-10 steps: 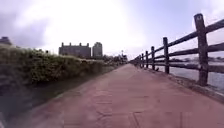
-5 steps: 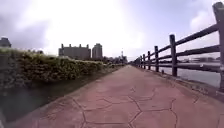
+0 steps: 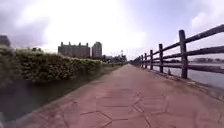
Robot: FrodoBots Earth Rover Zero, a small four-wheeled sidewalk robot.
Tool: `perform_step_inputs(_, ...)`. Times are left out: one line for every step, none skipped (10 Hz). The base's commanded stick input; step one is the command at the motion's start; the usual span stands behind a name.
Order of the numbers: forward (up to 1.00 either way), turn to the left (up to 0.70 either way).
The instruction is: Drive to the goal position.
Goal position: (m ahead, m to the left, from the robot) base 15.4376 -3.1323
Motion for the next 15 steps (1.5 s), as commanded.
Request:
perform_step_inputs(1.0,0.0)
perform_step_inputs(1.0,0.0)
perform_step_inputs(1.0,0.0)
perform_step_inputs(1.0,-0.08)
perform_step_inputs(1.0,-0.33)
perform_step_inputs(1.0,0.0)
perform_step_inputs(1.0,-0.01)
perform_step_inputs(1.0,-0.14)
perform_step_inputs(1.0,-0.3)
perform_step_inputs(1.0,-0.07)
perform_step_inputs(1.0,0.0)
perform_step_inputs(1.0,0.0)
perform_step_inputs(1.0,0.0)
perform_step_inputs(1.0,0.0)
perform_step_inputs(1.0,0.0)
